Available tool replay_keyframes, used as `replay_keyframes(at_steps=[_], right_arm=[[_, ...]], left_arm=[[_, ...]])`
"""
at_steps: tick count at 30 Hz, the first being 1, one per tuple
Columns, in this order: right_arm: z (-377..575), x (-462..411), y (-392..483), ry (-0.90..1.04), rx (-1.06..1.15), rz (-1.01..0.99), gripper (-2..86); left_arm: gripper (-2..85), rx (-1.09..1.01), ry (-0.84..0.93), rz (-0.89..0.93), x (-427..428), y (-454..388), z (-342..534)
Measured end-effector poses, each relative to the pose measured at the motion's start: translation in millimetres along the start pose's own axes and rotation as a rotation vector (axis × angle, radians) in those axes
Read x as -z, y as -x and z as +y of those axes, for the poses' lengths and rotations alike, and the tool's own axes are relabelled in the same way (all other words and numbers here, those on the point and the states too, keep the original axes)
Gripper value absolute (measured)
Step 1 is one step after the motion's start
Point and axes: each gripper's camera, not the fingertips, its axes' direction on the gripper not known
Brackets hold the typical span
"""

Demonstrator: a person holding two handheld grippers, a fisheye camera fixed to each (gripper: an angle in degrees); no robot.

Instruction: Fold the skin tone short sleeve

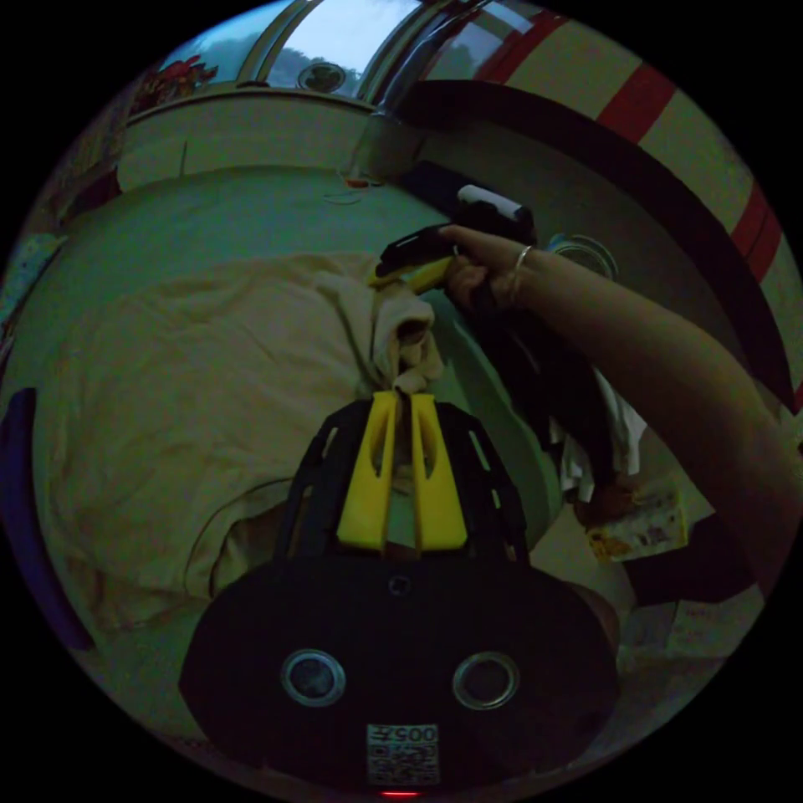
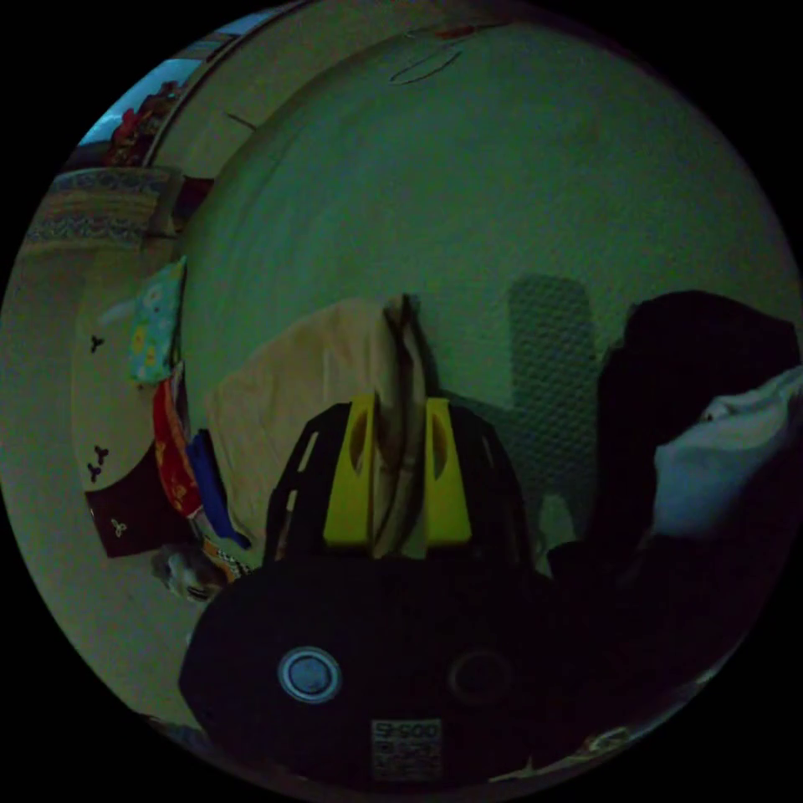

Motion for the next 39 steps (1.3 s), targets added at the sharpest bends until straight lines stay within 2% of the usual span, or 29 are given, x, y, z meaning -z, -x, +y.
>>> replay_keyframes(at_steps=[4, 9, 20, 26, 29, 33, 36, 39], right_arm=[[13.8, -3.8, 37.3, -0.033, -0.015, -0.087, 1.1], [42.6, -8.2, 129.6, -0.046, 0.113, 0.043, -0.8], [152.8, -67.0, 433.2, -0.08, 0.358, 0.339, -1.3], [215.3, -147.5, 587.8, -0.021, 0.427, 0.382, -0.4], [250.5, -206.2, 656.5, 0.026, 0.453, 0.407, 1.2], [295.2, -275.1, 713.6, 0.054, 0.471, 0.494, 6.1], [337.7, -287.9, 749.8, 0.03, 0.501, 0.408, 8.7], [388.6, -270.5, 778.3, -0.049, 0.628, 0.35, 10.3]], left_arm=[[4.2, 0.013, -0.012, 0.011, 30.2, 33.6, 13.4], [4.4, 0.038, -0.067, 0.027, 73.9, 71.5, 29.6], [4.3, 0.14, -0.226, 0.031, 185.0, 175.2, 83.6], [4.3, 0.336, -0.256, -0.012, 244.2, 258.1, 130.8], [4.5, 0.471, -0.239, -0.06, 268.7, 303.3, 156.5], [6.2, 0.602, -0.106, -0.125, 283.8, 355.7, 180.6], [7.7, 0.604, -0.171, -0.235, 308.8, 373.4, 191.3], [7.9, 0.554, -0.239, -0.349, 321.8, 383.6, 194.9]])
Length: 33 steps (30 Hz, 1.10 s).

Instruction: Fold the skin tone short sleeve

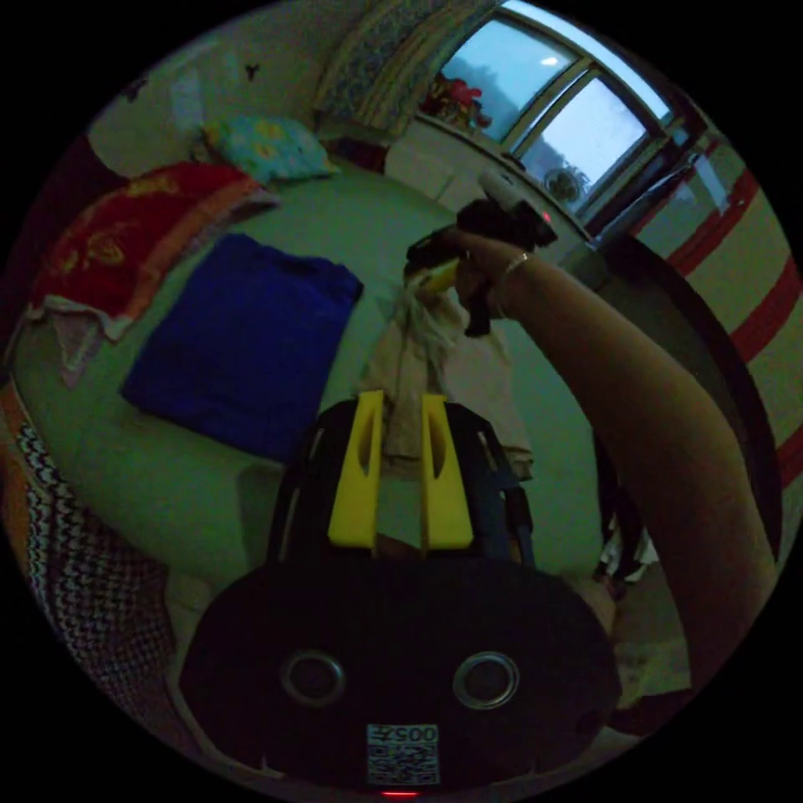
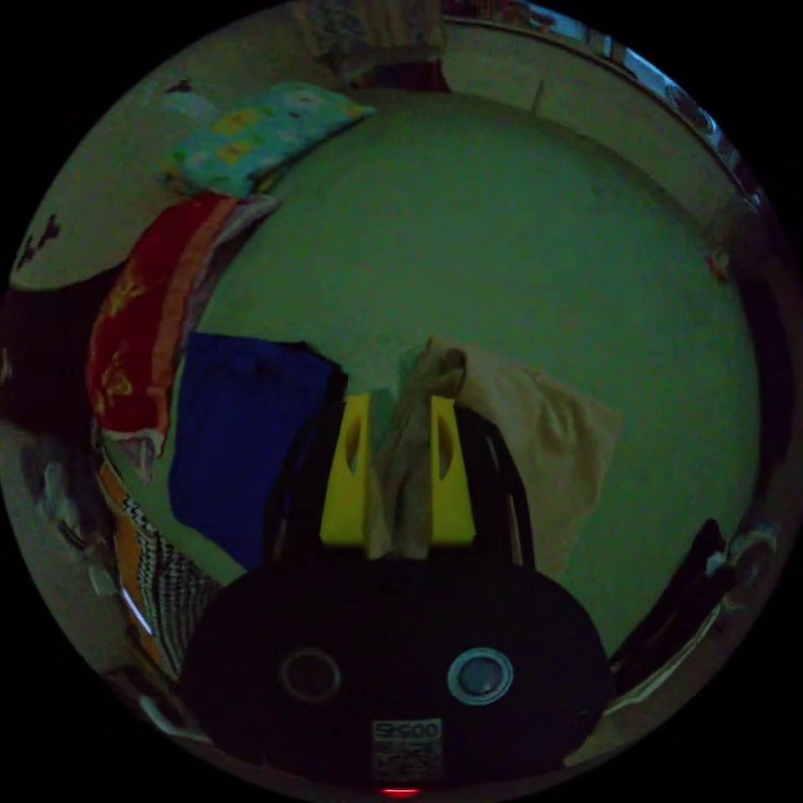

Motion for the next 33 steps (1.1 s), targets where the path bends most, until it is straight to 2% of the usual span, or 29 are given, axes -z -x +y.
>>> replay_keyframes(at_steps=[3, 8, 14, 16, 20, 25, 31, 33], right_arm=[[46.8, 33.1, 27.8, -0.064, 0.081, 0.012, 11.3], [180.0, 69.1, 56.3, -0.089, 0.191, -0.025, 12.5], [319.2, 81.0, 113.8, -0.088, 0.309, 0.11, 14.6], [345.8, 80.2, 137.8, -0.083, 0.363, 0.149, 15.0], [382.0, 66.0, 188.2, -0.076, 0.439, 0.354, 13.4], [408.1, 69.8, 218.5, -0.187, 0.34, 0.394, 5.9], [443.6, 78.6, 257.5, -0.127, 0.446, 0.571, -0.9], [451.4, 92.3, 259.1, -0.099, 0.416, 0.532, -1.2]], left_arm=[[7.9, -0.048, 0.074, 0.027, -19.7, 5.5, -13.2], [8.0, -0.068, 0.167, 0.088, -53.0, 12.7, -35.8], [8.1, -0.039, 0.177, 0.09, -76.3, 23.4, -55.5], [8.0, -0.021, 0.182, 0.095, -85.0, 25.7, -60.0], [7.8, -0.01, 0.186, 0.107, -96.9, 21.6, -63.8], [7.9, -0.073, 0.203, 0.036, -119.6, -2.0, -67.3], [7.9, -0.11, 0.269, -0.091, -164.3, -17.4, -75.0], [7.7, -0.086, 0.288, -0.093, -174.6, -17.8, -77.2]])
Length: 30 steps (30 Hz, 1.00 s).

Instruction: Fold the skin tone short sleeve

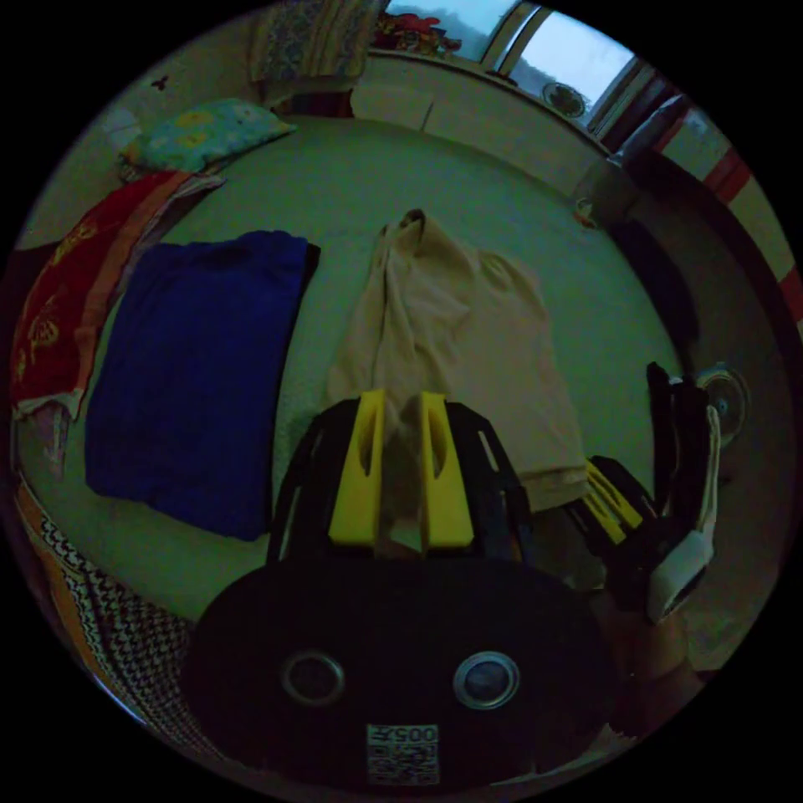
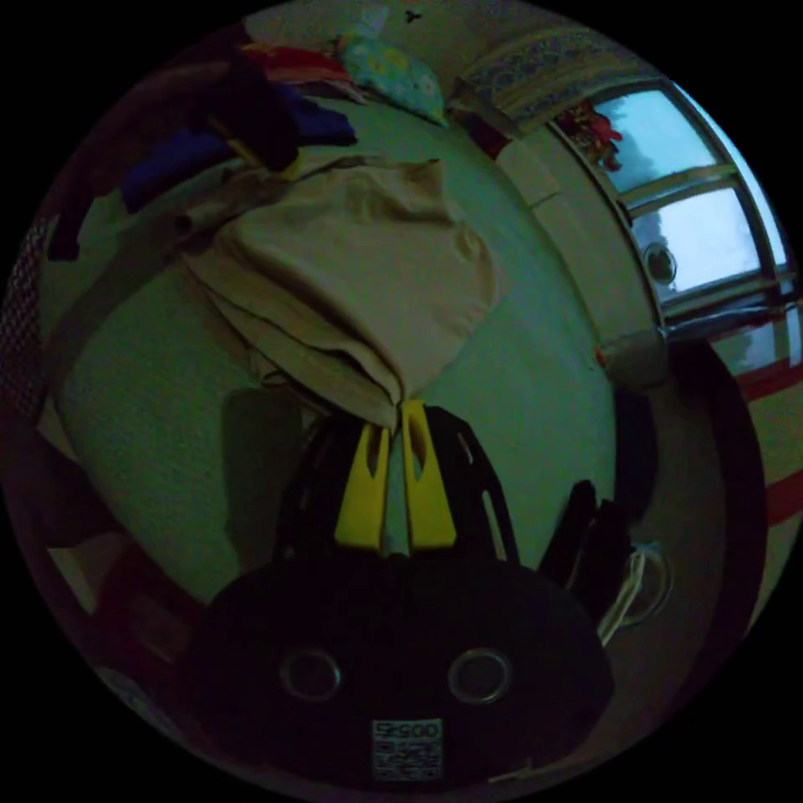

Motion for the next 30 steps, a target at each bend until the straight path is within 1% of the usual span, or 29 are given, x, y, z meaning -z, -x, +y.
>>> replay_keyframes(at_steps=[2, 9, 12, 16, 18, 20, 23, 25, 27, 28, 29, 30], right_arm=[[14.6, 13.2, -12.8, 0.041, -0.063, -0.098, -1.3], [81.5, 29.0, -51.7, 0.21, -0.093, -0.098, -1.3], [119.7, 37.9, -88.2, 0.24, -0.239, -0.101, -1.2], [166.9, 42.8, -139.0, 0.295, -0.492, 0.05, 0.1], [183.9, 46.5, -151.2, 0.312, -0.535, 0.103, 1.8], [204.3, 62.6, -161.1, 0.32, -0.585, 0.075, 3.9], [228.0, 101.4, -167.0, 0.272, -0.67, 0.105, 3.6], [238.7, 124.0, -165.5, 0.243, -0.699, 0.133, 3.5], [240.5, 143.2, -161.4, 0.196, -0.695, 0.122, 3.7], [238.8, 155.7, -157.0, 0.125, -0.676, 0.082, 3.9], [236.3, 166.4, -152.3, 0.045, -0.656, -0.02, 4.2], [234.4, 170.9, -149.4, 0.006, -0.634, -0.09, 4.3]], left_arm=[[7.6, 0.017, -0.008, 0.033, -2.7, -2.1, -3.1], [7.3, 0.039, -0.091, 0.058, -3.6, -30.4, -6.3], [7.0, 0.005, -0.076, 0.106, -14.8, -53.9, -7.6], [7.9, -0.122, -0.063, 0.1, -30.6, -102.0, -7.4], [8.4, -0.176, -0.062, 0.068, -38.0, -123.6, -6.9], [8.8, -0.23, -0.058, 0.027, -45.6, -144.0, -6.2], [9.4, -0.296, -0.073, -0.052, -56.2, -172.1, -5.4], [9.5, -0.32, -0.101, -0.113, -61.7, -187.7, -7.3], [9.4, -0.333, -0.122, -0.131, -65.9, -195.6, -9.9], [9.4, -0.318, -0.126, -0.122, -70.0, -197.0, -12.5], [9.3, -0.304, -0.125, -0.11, -72.4, -196.9, -14.1], [9.1, -0.283, -0.121, -0.078, -77.9, -196.2, -17.4]])
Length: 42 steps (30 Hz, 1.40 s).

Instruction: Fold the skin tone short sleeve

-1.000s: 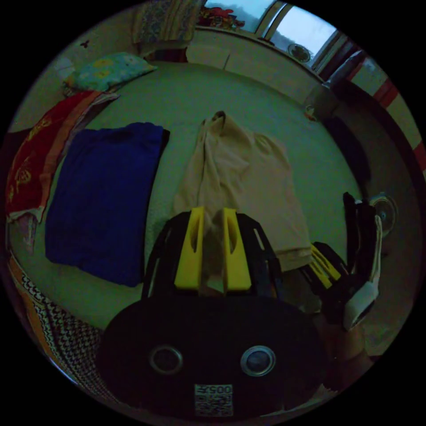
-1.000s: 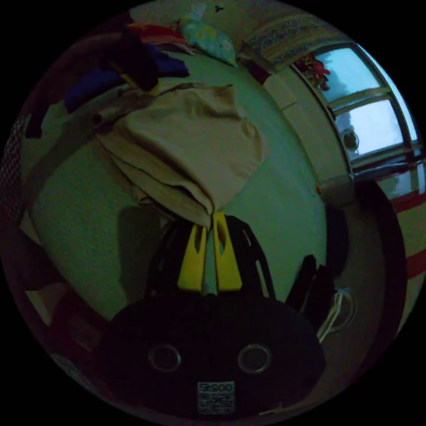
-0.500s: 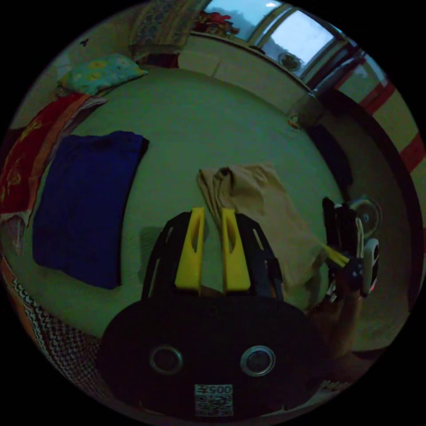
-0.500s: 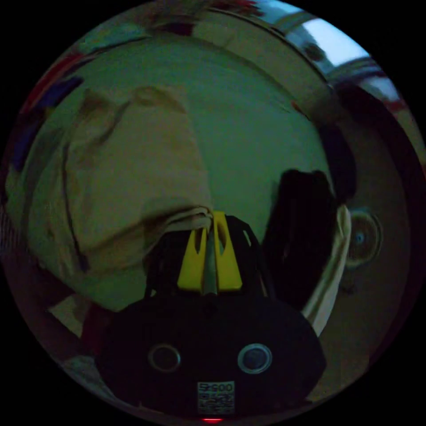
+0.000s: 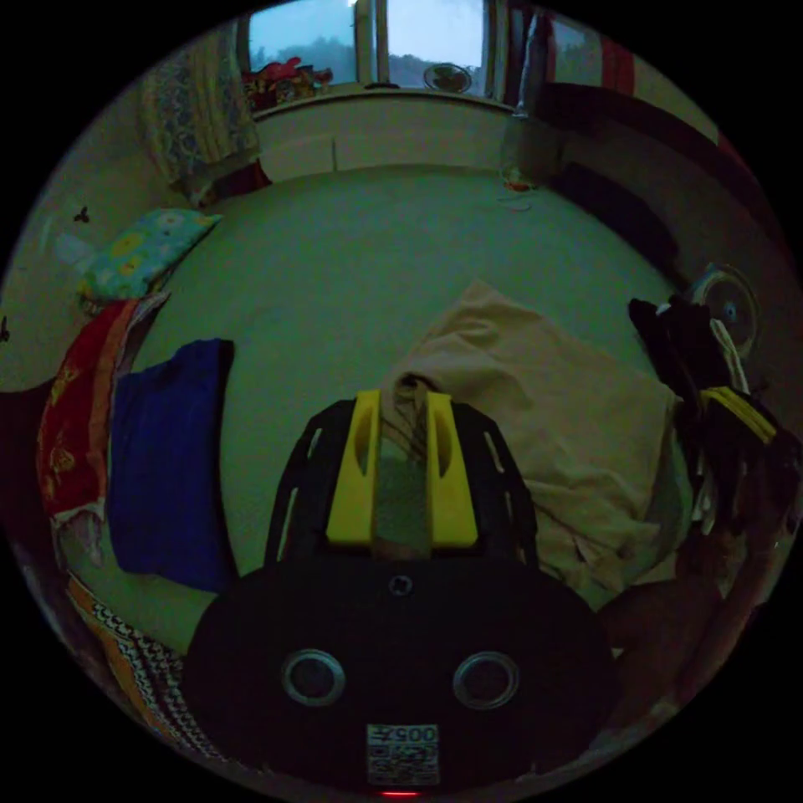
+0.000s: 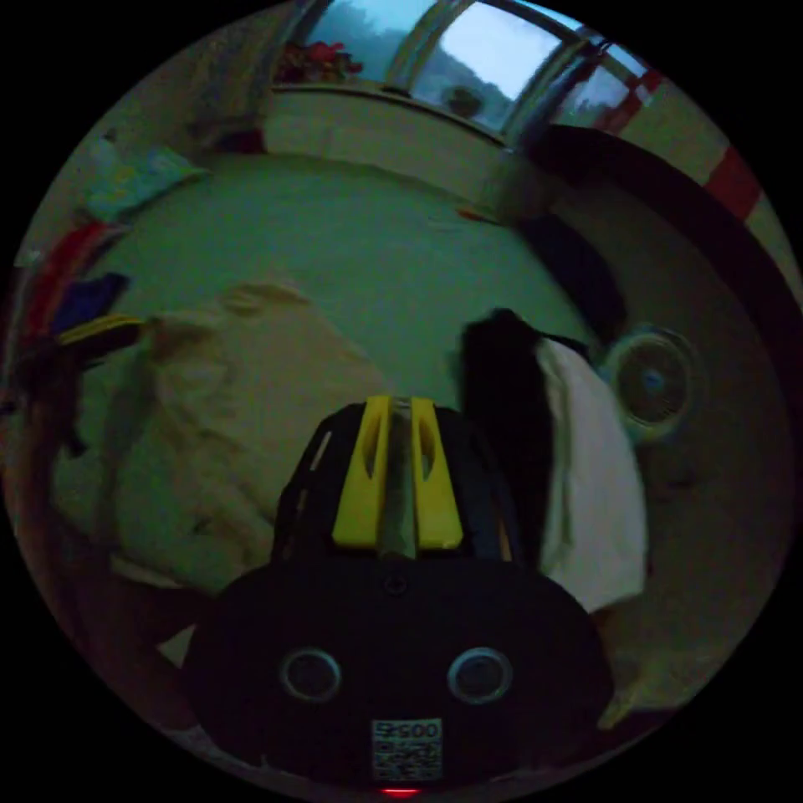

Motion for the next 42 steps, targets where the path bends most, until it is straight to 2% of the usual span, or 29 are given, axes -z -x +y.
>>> replay_keyframes(at_steps=[2, 4, 10, 13, 16, 19, 26, 37, 42], right_arm=[[1.3, 11.4, 20.7, -0.018, 0.137, -0.294, 6.0], [2.7, 13.7, 41.3, 0.013, 0.251, -0.396, 6.9], [18.6, 8.8, 90.8, 0.111, 0.463, -0.269, 7.6], [25.5, -0.5, 94.0, 0.175, 0.493, -0.216, 6.5], [28.3, -3.8, 89.5, 0.206, 0.485, -0.218, 3.3], [29.3, 4.4, 79.1, 0.179, 0.469, -0.244, -0.7], [35.6, 28.8, 57.2, 0.073, 0.499, -0.355, -1.6], [44.7, 43.4, 59.4, 0.029, 0.615, -0.4, -1.6], [42.9, 42.1, 69.5, 0.041, 0.651, -0.374, -1.6]], left_arm=[[9.0, 0.031, 0.015, 0.018, -10.3, 1.3, -3.3], [8.8, 0.044, 0.028, 0.01, -23.9, -0.3, -7.5], [8.5, 0.08, 0.018, 0.073, -46.0, -8.5, -17.4], [7.9, 0.081, 0.017, 0.107, -55.7, -14.1, -21.9], [6.7, 0.083, 0.053, 0.061, -67.6, -19.9, -25.6], [4.0, 0.15, 0.057, 0.023, -73.0, -18.9, -28.1], [1.5, 0.249, 0.039, 0.097, -80.6, -8.9, -28.1], [0.6, 0.432, 0.064, 0.368, -100.8, 42.6, -17.6], [0.4, 0.443, 0.071, 0.395, -108.1, 49.6, -15.7]])
